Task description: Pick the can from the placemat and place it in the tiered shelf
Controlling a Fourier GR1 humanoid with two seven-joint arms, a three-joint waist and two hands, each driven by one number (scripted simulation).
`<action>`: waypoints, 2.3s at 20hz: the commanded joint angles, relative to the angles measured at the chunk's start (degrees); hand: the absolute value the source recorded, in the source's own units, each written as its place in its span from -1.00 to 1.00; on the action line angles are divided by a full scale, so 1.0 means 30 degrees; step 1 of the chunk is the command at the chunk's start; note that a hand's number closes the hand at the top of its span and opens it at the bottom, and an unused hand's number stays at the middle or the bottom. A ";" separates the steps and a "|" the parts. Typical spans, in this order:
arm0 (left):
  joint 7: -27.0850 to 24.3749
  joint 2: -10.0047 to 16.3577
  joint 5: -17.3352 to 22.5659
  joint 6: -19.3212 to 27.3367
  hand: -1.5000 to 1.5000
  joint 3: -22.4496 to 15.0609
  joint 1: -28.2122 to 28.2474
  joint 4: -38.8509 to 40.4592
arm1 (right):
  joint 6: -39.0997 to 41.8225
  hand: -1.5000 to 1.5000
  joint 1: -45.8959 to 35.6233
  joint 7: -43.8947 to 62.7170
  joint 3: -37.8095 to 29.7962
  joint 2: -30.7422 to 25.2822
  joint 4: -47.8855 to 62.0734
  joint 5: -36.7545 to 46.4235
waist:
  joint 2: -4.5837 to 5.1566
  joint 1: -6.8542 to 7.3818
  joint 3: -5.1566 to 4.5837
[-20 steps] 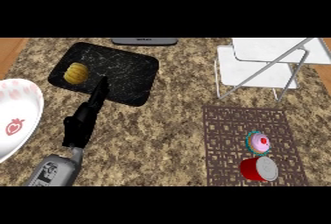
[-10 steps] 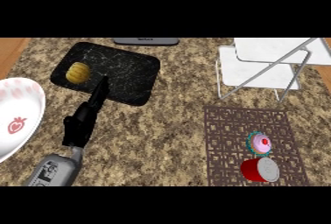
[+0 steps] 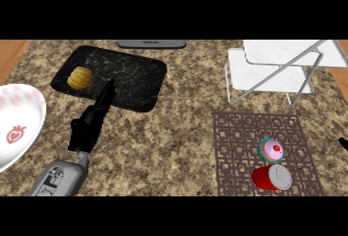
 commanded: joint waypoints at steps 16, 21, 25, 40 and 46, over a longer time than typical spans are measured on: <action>-0.0069 -0.0467 -0.0737 -0.0543 0.00 0.0821 0.0432 0.0326 | 0.1827 -1.00 -0.2346 0.4153 0.3299 0.4806 0.1534 0.6533 | -0.0041 -0.0308 0.0026; 0.0452 0.0232 -0.0184 -0.1412 0.00 0.1149 0.1341 -0.1436 | 0.2610 -1.00 -0.2579 0.4764 0.3421 0.6127 0.2164 0.7793 | -0.0071 -0.0033 0.0024; 0.0549 -0.0528 -0.0598 -0.1123 0.00 0.1076 0.0722 -0.0791 | 0.3358 -1.00 -0.3246 0.4901 0.4074 0.7469 0.2880 0.8563 | -0.0037 -0.0073 0.0019; -0.0339 -0.1306 -0.1505 -0.1520 0.00 0.1584 0.1133 -0.0520 | 0.4587 -1.00 -0.3174 0.1642 0.2330 1.0210 0.6563 0.9848 | -0.0019 -0.0131 0.0036; 0.0434 -0.1651 -0.2041 -0.1520 0.00 0.1644 0.1457 -0.1372 | 0.3330 -1.00 -0.1542 -0.0218 0.2740 1.1544 0.7481 1.1274 | -0.0042 -0.0192 0.0043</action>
